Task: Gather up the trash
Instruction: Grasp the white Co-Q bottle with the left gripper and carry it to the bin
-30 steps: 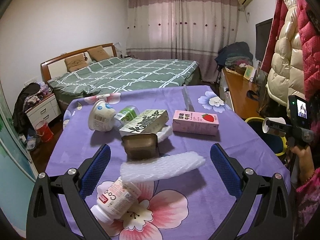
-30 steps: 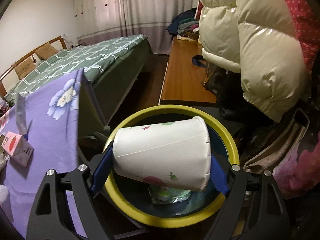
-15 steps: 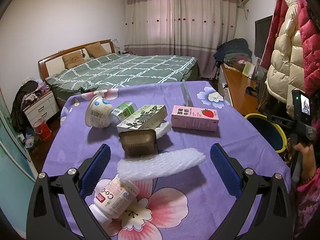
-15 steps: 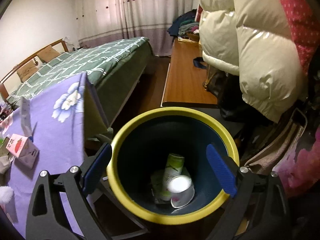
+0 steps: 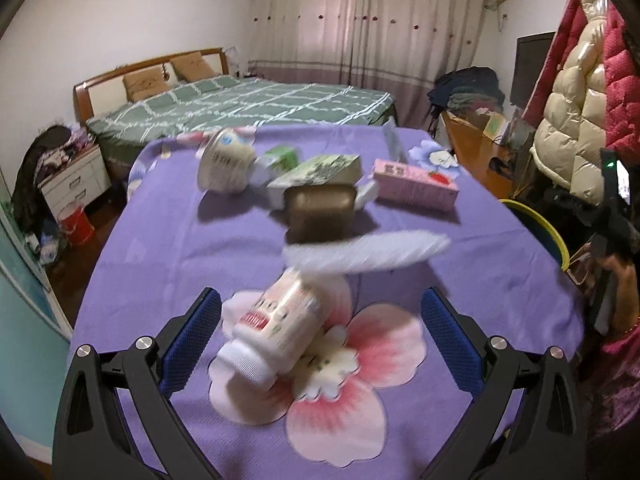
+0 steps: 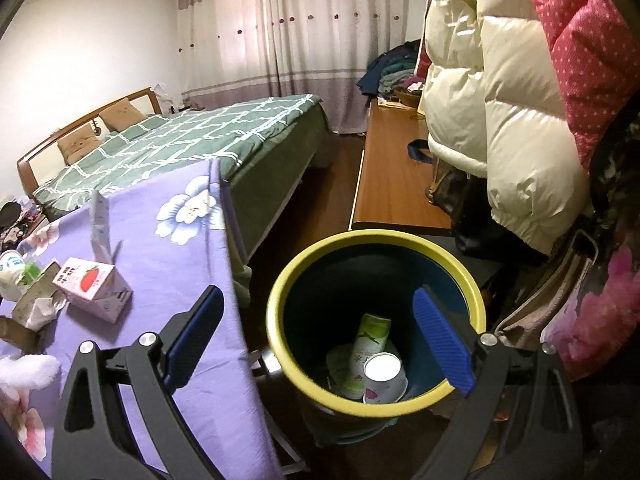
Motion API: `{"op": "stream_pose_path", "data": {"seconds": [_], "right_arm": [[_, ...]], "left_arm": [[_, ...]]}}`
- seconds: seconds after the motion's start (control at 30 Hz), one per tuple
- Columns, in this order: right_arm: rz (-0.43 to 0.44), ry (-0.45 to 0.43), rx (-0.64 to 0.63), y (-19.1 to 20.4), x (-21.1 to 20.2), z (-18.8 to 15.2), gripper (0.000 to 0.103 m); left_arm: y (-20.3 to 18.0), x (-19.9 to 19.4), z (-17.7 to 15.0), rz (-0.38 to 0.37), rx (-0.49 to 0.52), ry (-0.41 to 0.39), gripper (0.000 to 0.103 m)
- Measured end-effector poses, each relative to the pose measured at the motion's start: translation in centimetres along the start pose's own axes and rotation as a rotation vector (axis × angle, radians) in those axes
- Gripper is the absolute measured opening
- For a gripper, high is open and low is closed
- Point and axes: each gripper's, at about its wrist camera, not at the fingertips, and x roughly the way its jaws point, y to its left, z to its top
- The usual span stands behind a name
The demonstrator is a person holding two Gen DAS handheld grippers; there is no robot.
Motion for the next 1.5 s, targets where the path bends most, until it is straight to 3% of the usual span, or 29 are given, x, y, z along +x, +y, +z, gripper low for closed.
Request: {"op": "stream_pose_path", "data": {"seconds": [0.3, 0.53, 0.73, 1.07, 1.3, 1.5], "right_arm": [[0.017, -0.008, -0.028, 1.3, -0.9, -0.2, 0.091], [0.021, 0.003, -0.029, 1.4, -0.5, -0.3, 0.091], [0.03, 0.005, -0.028, 1.4, -0.4, -0.4, 0.091], [0.04, -0.001, -0.027, 1.3, -1.1, -0.6, 0.091], [0.036, -0.012, -0.029, 1.1, -1.7, -0.6, 0.091], [0.001, -0.029, -0.031, -0.2, -2.6, -0.9, 0.091]], "left_arm": [[1.7, 2.8, -0.9, -0.013, -0.001, 0.04, 0.094], [2.8, 5.7, -1.1, -0.03, -0.023, 0.137, 0.073], [3.2, 6.2, -1.4, -0.078, -0.055, 0.156, 0.051], [1.6, 4.5, -1.9, -0.104, -0.014, 0.153, 0.051], [-1.8, 2.1, -1.8, -0.181, 0.042, 0.136, 0.051], [-6.3, 2.5, 0.5, -0.272, 0.09, 0.104, 0.051]]}}
